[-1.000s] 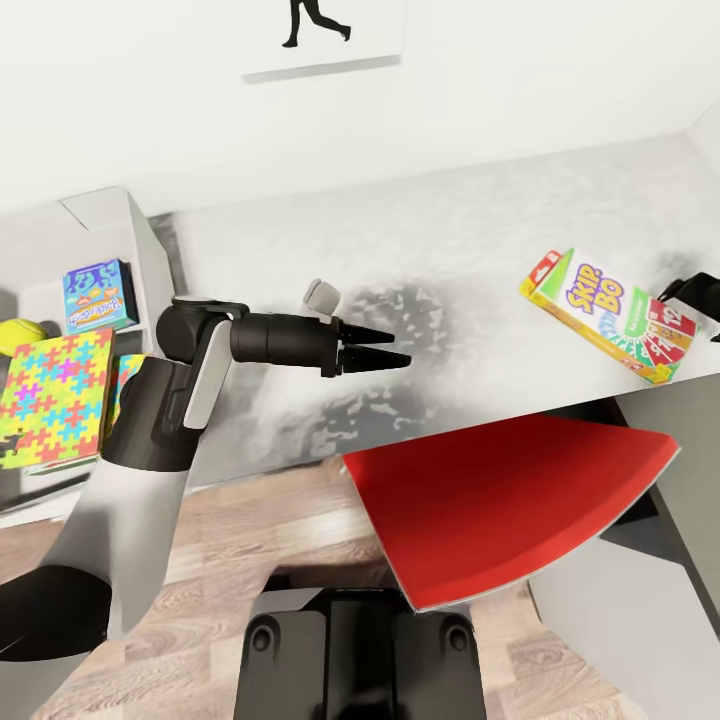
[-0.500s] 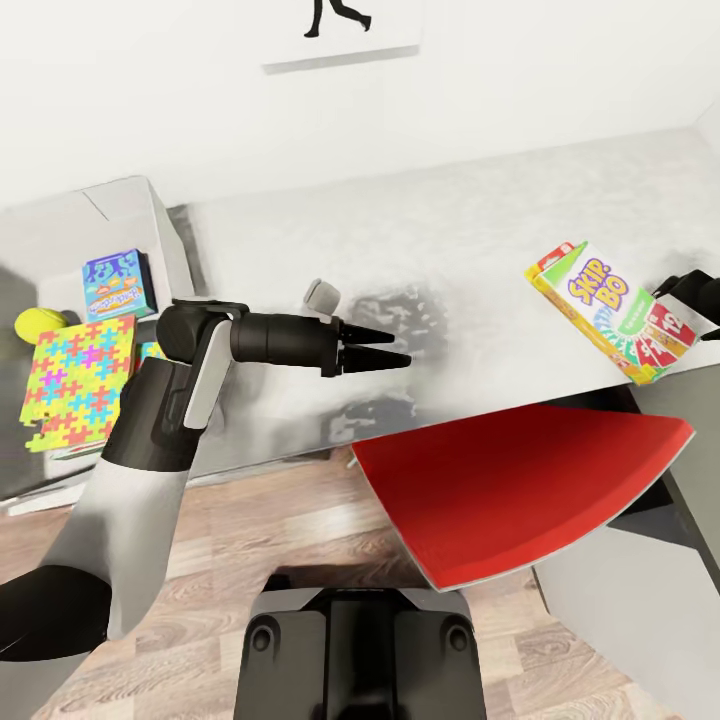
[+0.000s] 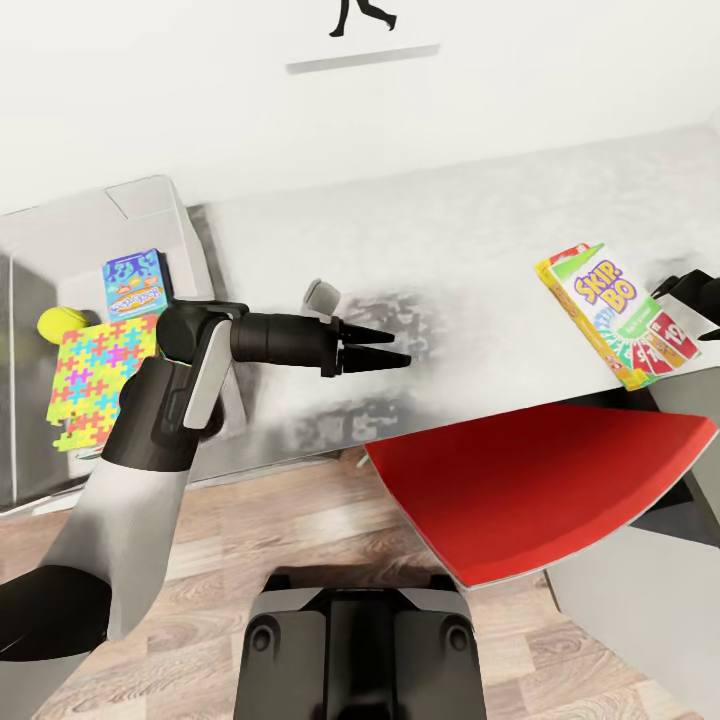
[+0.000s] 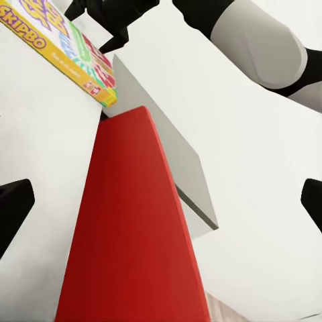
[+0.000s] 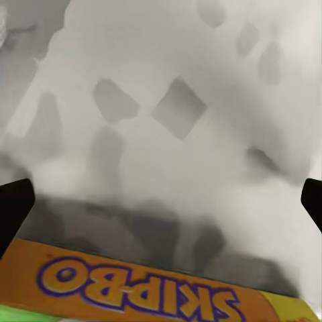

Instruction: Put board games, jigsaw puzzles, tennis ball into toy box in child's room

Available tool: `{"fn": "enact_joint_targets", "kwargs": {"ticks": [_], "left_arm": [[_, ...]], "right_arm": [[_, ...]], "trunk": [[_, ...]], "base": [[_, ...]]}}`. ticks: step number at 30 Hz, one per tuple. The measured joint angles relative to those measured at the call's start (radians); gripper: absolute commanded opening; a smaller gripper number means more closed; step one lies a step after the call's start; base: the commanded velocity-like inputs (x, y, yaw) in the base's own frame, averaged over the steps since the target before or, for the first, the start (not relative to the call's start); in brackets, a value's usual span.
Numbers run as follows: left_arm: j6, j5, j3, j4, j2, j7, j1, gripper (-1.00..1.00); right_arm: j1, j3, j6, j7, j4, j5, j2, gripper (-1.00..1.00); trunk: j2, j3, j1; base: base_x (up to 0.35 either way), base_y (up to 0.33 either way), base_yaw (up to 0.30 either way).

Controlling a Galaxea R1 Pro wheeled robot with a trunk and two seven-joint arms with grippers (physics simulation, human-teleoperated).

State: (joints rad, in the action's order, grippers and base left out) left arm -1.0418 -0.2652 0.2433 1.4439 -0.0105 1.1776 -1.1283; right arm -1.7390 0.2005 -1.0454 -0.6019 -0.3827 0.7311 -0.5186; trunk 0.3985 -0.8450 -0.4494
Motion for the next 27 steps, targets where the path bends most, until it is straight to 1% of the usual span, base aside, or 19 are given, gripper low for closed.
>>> {"fn": "enact_joint_targets", "kwargs": {"ticks": [9, 12, 25, 27], "left_arm": [[0.000, 0.001, -0.001, 0.000, 0.000, 0.000, 0.000, 1.00], [0.000, 0.002, -0.001, 0.000, 0.000, 0.000, 0.000, 1.00], [0.000, 0.002, -0.001, 0.000, 0.000, 0.000, 0.000, 1.00], [0.000, -0.010, -0.012, 0.011, 0.011, -0.011, -0.011, 1.00]], "right_arm": [[0.000, 0.000, 0.000, 0.000, -0.001, 0.001, 0.001, 1.00], [0.001, -0.001, 0.000, 0.000, -0.002, -0.004, 0.001, 1.00], [0.003, 0.000, 0.000, 0.000, -0.012, 0.001, 0.002, 1.00], [0.013, -0.002, 0.000, 0.008, -0.027, -0.030, 0.012, 1.00]], "trunk": [[0.000, 0.000, 0.000], [0.000, 0.000, 0.000], [0.000, 0.000, 0.000], [0.001, 0.000, 0.000]], "base": [[-0.035, 0.101, 0.000], [-0.004, 0.105, 0.000], [-0.001, 0.014, 0.000], [0.000, 0.000, 0.000]]}}
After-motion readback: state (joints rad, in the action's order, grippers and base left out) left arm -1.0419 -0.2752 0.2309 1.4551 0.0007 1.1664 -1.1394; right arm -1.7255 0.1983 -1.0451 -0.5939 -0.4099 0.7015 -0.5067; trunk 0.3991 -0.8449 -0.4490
